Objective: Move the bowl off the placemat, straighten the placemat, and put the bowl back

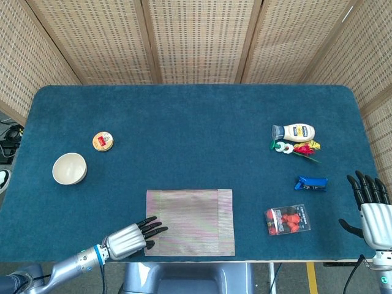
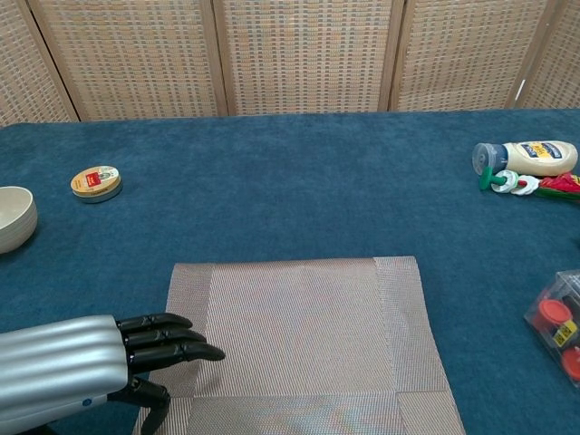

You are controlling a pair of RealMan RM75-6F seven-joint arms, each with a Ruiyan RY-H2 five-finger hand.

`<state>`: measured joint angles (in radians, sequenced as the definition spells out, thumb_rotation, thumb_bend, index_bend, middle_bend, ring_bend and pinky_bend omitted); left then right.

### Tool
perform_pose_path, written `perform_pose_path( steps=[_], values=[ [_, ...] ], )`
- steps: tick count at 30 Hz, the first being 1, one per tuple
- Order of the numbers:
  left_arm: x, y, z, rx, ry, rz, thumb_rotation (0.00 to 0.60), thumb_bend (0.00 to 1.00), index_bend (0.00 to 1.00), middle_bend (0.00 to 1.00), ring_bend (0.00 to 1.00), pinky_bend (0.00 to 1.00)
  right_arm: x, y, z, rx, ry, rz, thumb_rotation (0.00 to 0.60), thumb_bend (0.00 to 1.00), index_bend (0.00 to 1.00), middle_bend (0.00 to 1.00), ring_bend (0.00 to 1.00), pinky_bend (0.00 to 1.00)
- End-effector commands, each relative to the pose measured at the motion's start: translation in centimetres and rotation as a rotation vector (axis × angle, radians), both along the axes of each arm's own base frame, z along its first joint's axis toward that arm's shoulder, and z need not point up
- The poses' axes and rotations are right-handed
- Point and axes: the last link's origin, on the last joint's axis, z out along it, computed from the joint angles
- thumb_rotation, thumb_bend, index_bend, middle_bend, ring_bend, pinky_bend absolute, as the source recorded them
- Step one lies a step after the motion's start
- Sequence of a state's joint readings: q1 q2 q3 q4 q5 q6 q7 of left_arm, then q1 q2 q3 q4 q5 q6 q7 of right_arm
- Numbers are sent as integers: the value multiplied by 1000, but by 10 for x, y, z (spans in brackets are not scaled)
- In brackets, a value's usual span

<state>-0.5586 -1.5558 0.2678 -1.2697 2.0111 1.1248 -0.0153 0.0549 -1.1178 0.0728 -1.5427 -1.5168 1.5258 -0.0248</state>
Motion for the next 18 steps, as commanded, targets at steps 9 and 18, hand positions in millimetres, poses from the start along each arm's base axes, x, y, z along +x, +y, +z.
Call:
perform_pose_path(
  steps=[9, 18],
  values=[
    [4, -1, -6, -9, 4, 6, 600, 440, 478, 0, 0, 0, 0, 0, 2, -3, -6, 0, 600, 0, 60, 0, 0, 0],
    [6, -2, -11, -16, 2, 8, 600, 452, 480, 0, 0, 0, 0, 1, 3, -3, -9, 3, 600, 0, 60, 0, 0, 0]
  ],
)
